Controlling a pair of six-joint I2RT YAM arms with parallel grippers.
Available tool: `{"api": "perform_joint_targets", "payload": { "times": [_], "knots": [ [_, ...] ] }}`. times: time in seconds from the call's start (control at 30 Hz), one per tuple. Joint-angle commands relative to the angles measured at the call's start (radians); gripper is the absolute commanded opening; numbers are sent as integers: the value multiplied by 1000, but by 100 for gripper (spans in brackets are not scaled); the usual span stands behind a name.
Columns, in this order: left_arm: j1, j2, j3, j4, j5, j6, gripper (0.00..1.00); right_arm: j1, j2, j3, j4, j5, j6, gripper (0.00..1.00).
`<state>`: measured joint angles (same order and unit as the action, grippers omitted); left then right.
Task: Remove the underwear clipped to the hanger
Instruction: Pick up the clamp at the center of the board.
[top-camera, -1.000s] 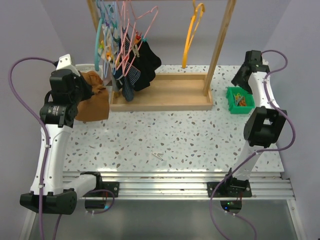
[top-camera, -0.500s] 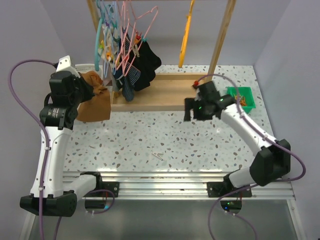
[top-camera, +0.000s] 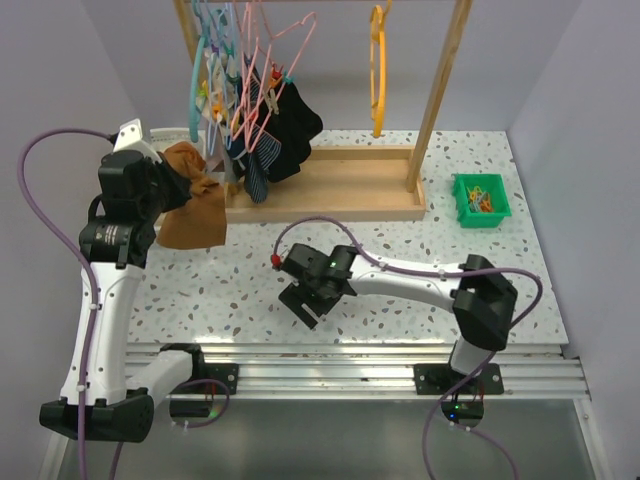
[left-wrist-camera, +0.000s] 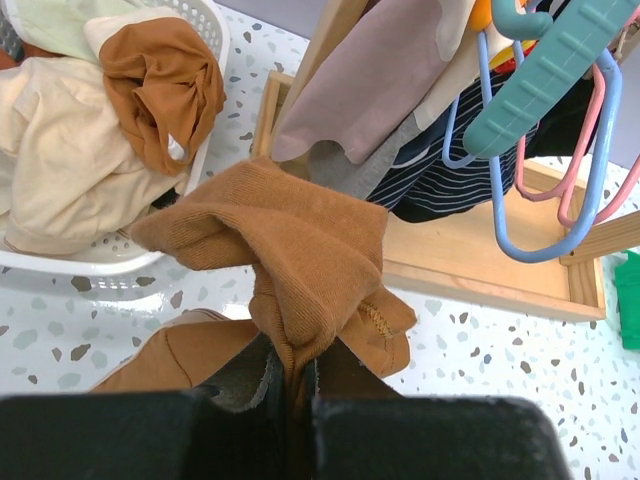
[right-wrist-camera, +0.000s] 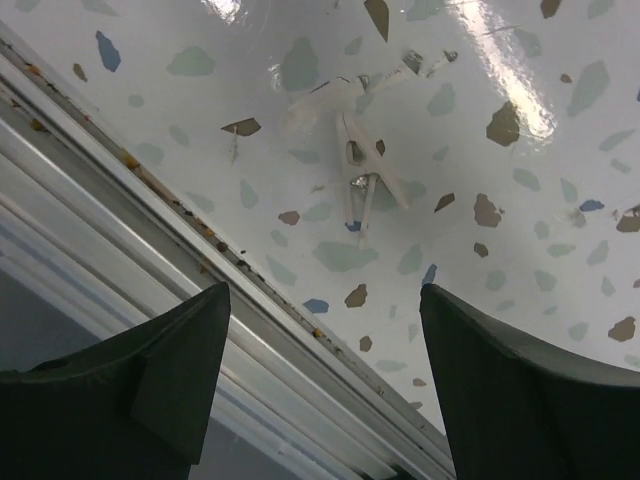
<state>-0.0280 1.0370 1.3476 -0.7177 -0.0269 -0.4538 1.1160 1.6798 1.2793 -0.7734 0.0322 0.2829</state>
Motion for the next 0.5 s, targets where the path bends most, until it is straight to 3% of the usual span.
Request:
{"api": "perform_joint_targets", "payload": {
  "times": [0.0, 0.27, 0.47],
  "knots": [
    [7, -31, -10, 50, 13, -13, 0, 25, 102, 72, 43, 63, -53, 80],
    [7, -51, -13, 37, 5, -13, 0, 30, 234, 158, 71, 146, -123, 79],
    [7, -57, -18, 32, -5, -13, 0, 30, 308, 167, 63, 61, -152, 64]
  ]
}}
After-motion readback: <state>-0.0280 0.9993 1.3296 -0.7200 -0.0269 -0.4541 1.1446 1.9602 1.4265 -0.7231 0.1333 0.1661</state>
